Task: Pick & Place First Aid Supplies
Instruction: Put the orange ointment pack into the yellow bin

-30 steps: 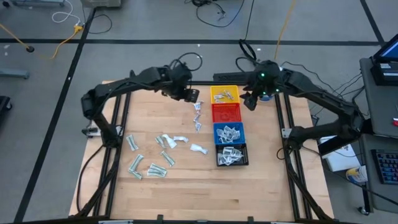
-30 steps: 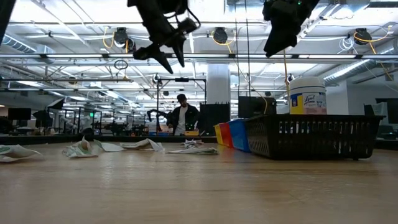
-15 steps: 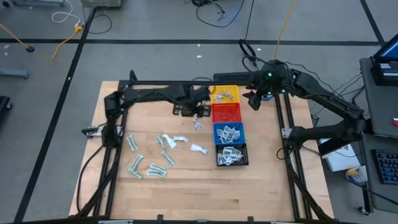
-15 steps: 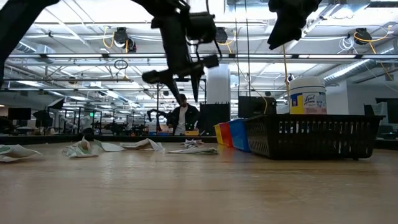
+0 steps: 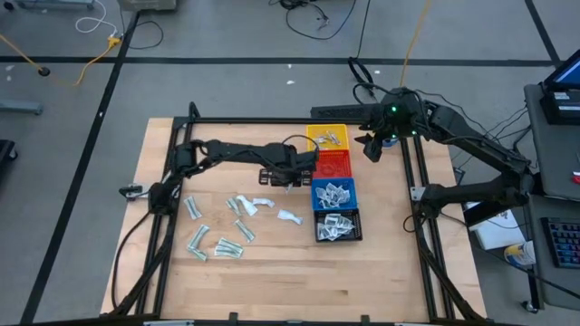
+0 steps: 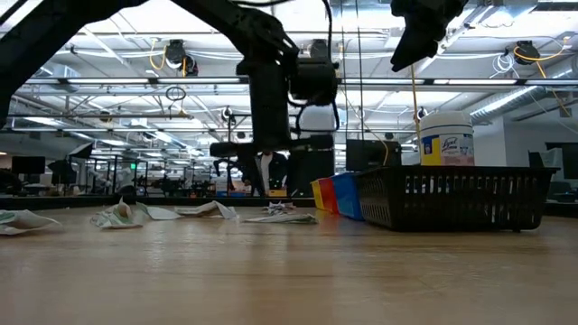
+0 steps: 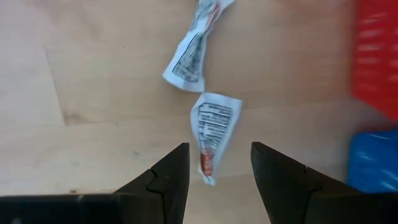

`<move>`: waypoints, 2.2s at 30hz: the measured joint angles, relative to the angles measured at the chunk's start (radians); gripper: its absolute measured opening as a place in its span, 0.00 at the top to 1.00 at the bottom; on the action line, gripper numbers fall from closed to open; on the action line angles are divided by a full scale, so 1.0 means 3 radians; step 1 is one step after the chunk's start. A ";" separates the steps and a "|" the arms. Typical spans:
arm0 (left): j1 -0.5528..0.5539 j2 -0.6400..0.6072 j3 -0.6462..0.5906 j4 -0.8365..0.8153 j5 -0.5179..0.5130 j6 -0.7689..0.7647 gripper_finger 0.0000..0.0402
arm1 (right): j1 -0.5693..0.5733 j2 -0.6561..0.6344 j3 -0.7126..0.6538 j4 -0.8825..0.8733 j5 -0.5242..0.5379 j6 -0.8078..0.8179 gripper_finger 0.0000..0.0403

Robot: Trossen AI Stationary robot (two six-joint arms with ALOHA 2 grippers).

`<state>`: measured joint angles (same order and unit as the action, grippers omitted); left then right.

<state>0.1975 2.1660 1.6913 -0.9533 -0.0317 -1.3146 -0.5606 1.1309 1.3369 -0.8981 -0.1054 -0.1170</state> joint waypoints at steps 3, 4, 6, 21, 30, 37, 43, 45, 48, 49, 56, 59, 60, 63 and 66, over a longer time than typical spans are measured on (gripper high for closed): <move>-0.0039 0.0099 -0.0003 -0.0009 -0.0015 -0.0072 0.56 | 0.0000 -0.0009 0.0000 -0.0012 0.0000 -0.0002 0.55; -0.0044 0.0116 -0.0003 -0.0009 -0.0016 -0.0109 0.56 | 0.0000 -0.0013 0.0000 -0.0019 0.0001 -0.0002 0.55; -0.0057 0.0158 -0.0003 -0.0007 -0.0015 -0.0130 0.57 | 0.0000 -0.0022 0.0000 -0.0019 0.0001 -0.0001 0.55; -0.0064 0.0172 0.0004 -0.0133 0.0203 0.0612 0.99 | 0.0000 -0.0039 0.0000 -0.0012 0.0002 -0.0002 0.55; -0.0053 -0.0006 -0.0009 -0.0111 0.0110 0.2618 1.00 | 0.0000 -0.0039 0.0000 0.0016 0.0011 -0.0012 0.55; 0.0039 -0.0435 -0.0221 0.0476 0.0232 0.3902 1.00 | -0.0001 -0.0038 0.0000 0.0282 0.0021 -0.0006 0.55; 0.0259 -0.1300 -0.1125 0.1373 0.0720 0.4421 1.00 | 0.0000 -0.0036 0.0000 0.0650 0.0022 0.0215 0.55; 0.0347 -0.1629 -0.1490 0.1745 0.0964 0.4527 1.00 | 0.0000 -0.0034 0.0000 0.0815 0.0010 0.0329 0.55; 0.0512 -0.2055 -0.1977 0.2294 0.1339 0.4657 1.00 | 0.0029 -0.0028 -0.0053 0.1147 0.0006 0.0509 0.55; 0.0567 -0.2187 -0.2115 0.2456 0.1437 0.4687 1.00 | 0.0045 -0.0026 -0.0090 0.1265 0.0006 0.0597 0.55; 0.0784 -0.2781 -0.2491 0.2892 0.1656 0.4750 1.00 | 0.0296 -0.0019 -0.0706 0.2775 -0.0021 0.1087 0.55; 0.0813 -0.2837 -0.2388 0.2919 0.1681 0.4726 1.00 | 0.0450 0.0061 -0.0932 0.3472 -0.0041 0.1303 0.55; 0.0816 -0.2840 -0.2334 0.2909 0.1685 0.4727 1.00 | 0.0498 0.0111 -0.0961 0.3614 -0.0039 0.1370 0.55; 0.0819 -0.2822 -0.2172 0.2930 0.1687 0.4746 1.00 | 0.0649 0.0334 -0.0954 0.3816 0.0021 0.1382 0.55; 0.0819 -0.2759 -0.2030 0.2914 0.1677 0.4754 1.00 | 0.0755 0.0606 -0.0829 0.3918 0.0085 0.1373 0.55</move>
<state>0.4431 1.3382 1.0824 -0.0791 0.4713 0.1116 -0.3340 1.3126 1.0882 0.2772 -0.0799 0.2951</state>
